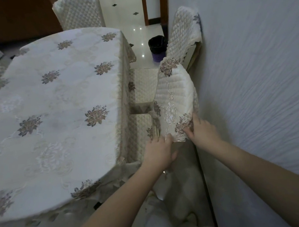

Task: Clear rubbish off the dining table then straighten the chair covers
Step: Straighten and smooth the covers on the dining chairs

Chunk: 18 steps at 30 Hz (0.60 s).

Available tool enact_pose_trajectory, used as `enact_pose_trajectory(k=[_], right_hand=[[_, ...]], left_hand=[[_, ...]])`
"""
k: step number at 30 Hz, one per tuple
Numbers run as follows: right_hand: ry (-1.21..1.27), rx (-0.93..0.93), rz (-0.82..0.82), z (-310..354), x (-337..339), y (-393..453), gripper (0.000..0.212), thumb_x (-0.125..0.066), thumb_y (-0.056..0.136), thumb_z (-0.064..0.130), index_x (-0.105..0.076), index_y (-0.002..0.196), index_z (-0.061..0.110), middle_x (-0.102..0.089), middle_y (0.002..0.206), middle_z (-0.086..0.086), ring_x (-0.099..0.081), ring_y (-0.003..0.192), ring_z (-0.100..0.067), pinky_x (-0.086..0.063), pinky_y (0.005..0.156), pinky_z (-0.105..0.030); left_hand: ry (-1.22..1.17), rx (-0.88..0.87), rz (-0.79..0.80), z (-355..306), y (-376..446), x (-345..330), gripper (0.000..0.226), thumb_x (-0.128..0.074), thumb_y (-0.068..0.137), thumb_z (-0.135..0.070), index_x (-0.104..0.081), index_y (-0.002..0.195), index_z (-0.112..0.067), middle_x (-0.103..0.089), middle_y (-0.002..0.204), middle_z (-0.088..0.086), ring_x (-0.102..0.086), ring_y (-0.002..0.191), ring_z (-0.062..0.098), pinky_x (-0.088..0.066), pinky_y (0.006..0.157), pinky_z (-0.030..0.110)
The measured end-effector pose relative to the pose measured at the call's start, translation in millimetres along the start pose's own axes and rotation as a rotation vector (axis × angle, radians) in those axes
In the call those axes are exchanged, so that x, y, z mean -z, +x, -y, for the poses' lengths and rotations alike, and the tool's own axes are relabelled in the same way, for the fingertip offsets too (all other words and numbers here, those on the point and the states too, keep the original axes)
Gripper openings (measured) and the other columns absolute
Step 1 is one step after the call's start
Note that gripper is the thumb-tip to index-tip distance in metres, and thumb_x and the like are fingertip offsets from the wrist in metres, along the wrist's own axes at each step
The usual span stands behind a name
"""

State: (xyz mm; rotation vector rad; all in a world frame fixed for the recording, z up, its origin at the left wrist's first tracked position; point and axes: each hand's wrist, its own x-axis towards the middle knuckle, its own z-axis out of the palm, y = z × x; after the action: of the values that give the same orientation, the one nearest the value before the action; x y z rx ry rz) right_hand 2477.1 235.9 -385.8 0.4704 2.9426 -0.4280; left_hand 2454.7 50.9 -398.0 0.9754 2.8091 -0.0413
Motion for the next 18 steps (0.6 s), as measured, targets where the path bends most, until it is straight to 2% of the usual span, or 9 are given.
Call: enact_pose_trajectory(k=[3,7,9,11,13,16,18], right_hand=[[-0.158,0.112,-0.076,-5.2,3.2,-18.2,0.073,-0.04,0.093,0.054,-0.024,0.15,0.011,-0.047,0.141,-0.013,-0.045,0.127,-0.032,-0.035,0.104,-0.045],[-0.178,0.211,-0.141,8.8,13.4,-37.1,0.068,-0.034,0.084,0.052,-0.05,0.136,0.01,-0.058,0.13,-0.016,-0.054,0.117,-0.035,-0.042,0.097,-0.048],[-0.206,0.234,-0.139,20.9,18.1,-45.7,0.065,-0.037,0.084,0.052,-0.055,0.132,0.011,-0.058,0.13,-0.017,-0.055,0.117,-0.035,-0.042,0.098,-0.048],[-0.227,0.255,-0.131,34.7,20.0,-54.7,0.064,-0.039,0.083,0.052,-0.058,0.129,0.012,-0.059,0.129,-0.016,-0.055,0.118,-0.034,-0.042,0.099,-0.047],[-0.246,0.283,-0.118,53.4,22.8,-62.4,0.061,-0.043,0.083,0.051,-0.06,0.127,0.011,-0.06,0.128,-0.015,-0.055,0.118,-0.034,-0.041,0.099,-0.047],[-0.262,0.322,-0.113,94.1,26.6,-72.8,0.059,-0.041,0.085,0.052,-0.062,0.124,0.013,-0.062,0.126,-0.015,-0.056,0.117,-0.036,-0.043,0.098,-0.05],[-0.245,0.373,-0.123,128.3,30.3,-77.9,0.062,-0.034,0.085,0.053,-0.063,0.122,0.013,-0.063,0.124,-0.014,-0.057,0.115,-0.035,-0.044,0.095,-0.05]], left_hand=[[0.019,0.078,-0.048,22.5,-28.7,-7.5,0.061,-0.035,0.085,-0.055,-0.051,0.13,-0.017,-0.063,0.116,0.006,-0.056,0.111,0.029,-0.042,0.092,0.043],[0.031,0.121,-0.136,55.6,-59.2,0.0,0.06,-0.04,0.082,-0.053,-0.061,0.125,-0.018,-0.064,0.124,0.005,-0.055,0.12,0.027,-0.042,0.1,0.045],[0.019,0.147,-0.107,70.0,-73.3,9.2,0.065,-0.034,0.083,-0.057,-0.054,0.134,-0.022,-0.056,0.137,0.004,-0.047,0.131,0.027,-0.034,0.108,0.047],[0.03,0.181,-0.039,84.8,-90.4,20.3,0.073,-0.02,0.084,-0.063,-0.034,0.147,-0.03,-0.037,0.153,0.0,-0.028,0.143,0.024,-0.017,0.117,0.046],[0.027,0.224,-0.02,101.2,-110.0,30.4,0.077,-0.009,0.082,-0.066,-0.019,0.151,-0.034,-0.023,0.159,-0.004,-0.015,0.147,0.021,-0.008,0.118,0.044],[0.009,0.28,-0.098,126.2,-146.2,48.9,0.075,-0.012,0.085,-0.066,-0.03,0.149,-0.031,-0.032,0.155,-0.003,-0.023,0.145,0.021,-0.015,0.117,0.044],[0.006,0.295,-0.1,147.9,-174.0,63.3,0.076,-0.009,0.084,-0.066,-0.026,0.15,-0.032,-0.028,0.157,-0.003,-0.019,0.146,0.02,-0.013,0.118,0.043]])
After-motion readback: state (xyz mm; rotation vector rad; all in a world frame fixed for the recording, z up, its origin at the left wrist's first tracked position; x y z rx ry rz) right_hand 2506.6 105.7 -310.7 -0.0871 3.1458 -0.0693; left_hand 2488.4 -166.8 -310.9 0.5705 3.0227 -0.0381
